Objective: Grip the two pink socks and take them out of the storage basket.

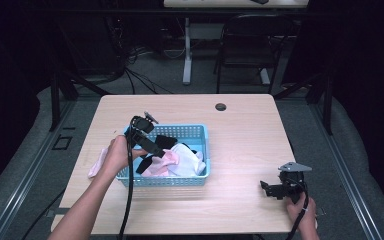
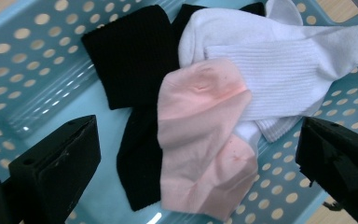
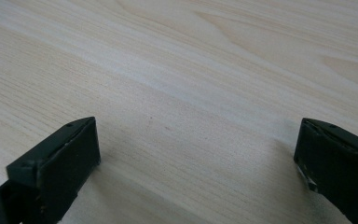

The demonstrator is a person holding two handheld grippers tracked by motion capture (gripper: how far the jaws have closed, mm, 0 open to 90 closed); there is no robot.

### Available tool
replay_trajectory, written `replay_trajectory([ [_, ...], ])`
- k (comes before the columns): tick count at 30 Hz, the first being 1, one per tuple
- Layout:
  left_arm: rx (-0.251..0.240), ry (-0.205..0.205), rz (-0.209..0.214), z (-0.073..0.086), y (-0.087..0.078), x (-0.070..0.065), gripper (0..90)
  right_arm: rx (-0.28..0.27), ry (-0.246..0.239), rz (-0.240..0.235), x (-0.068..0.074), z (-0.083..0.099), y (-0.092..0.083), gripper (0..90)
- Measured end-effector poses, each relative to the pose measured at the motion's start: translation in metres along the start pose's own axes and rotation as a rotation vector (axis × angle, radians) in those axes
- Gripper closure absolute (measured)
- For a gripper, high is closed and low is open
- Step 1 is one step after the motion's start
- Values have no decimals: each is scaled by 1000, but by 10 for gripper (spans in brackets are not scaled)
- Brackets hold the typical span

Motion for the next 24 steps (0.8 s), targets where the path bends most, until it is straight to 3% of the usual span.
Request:
replay_trajectory([
  [8,30,-11,44,0,25,-11,0,0,0,0,0,0,0,0],
  [13,48,3,41,1,38,-16,0,0,0,0,0,0,0,0],
  [14,59,-1,58,2,44,-19,0,1,-1,2,0,0,0,0],
  [24,103,-5,48,4,65,-22,12,0,0,0,0,0,0,0],
])
Point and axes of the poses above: each handheld gripper's, and its own axes: y roughly forward along the jaws, z roughly out of its underside, x roughly to its left, the point moved 5 cm from there along y, roughly forward along the jaws, and after that the axes turned 12 degrees about -z, right-handed, at the moved point
